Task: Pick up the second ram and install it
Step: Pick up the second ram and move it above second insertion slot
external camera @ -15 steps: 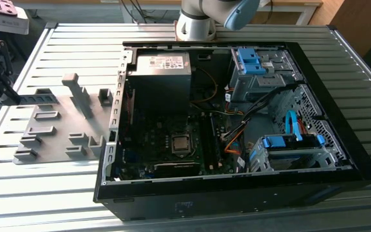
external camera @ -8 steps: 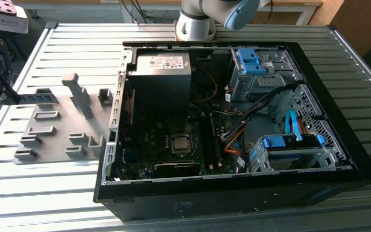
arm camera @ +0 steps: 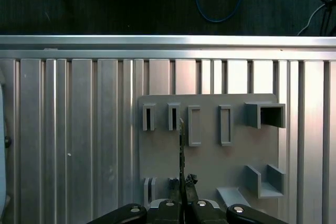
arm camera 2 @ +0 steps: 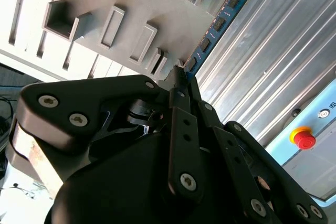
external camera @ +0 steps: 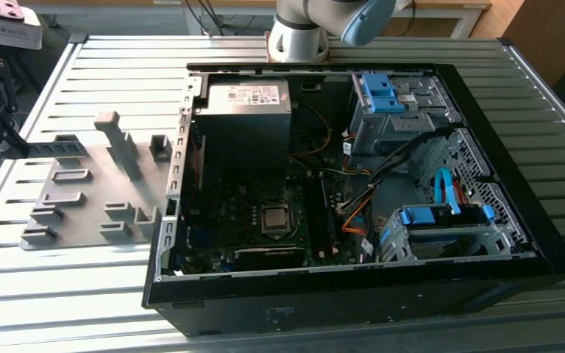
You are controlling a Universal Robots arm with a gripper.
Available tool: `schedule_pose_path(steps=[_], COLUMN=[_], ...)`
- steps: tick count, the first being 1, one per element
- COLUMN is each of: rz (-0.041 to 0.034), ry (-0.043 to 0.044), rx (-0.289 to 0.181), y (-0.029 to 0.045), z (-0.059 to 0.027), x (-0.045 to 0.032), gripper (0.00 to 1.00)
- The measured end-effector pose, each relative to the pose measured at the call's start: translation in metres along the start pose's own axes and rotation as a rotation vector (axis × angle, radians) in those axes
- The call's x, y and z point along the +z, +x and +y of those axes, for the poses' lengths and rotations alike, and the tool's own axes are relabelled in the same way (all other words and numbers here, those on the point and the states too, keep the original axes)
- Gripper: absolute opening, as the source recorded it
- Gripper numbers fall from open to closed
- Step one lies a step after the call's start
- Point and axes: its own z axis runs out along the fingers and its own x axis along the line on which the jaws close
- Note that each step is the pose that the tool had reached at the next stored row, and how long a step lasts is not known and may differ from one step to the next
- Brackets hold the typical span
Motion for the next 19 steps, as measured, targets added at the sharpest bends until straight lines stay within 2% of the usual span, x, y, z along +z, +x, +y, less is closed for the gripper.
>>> schedule_pose_path(steps=[19], rz=[0.0], ry=[-0.0001], rx=[0.0], y=[-0.0001], z=[-0.0001], x=[-0.0043], gripper=[0.14])
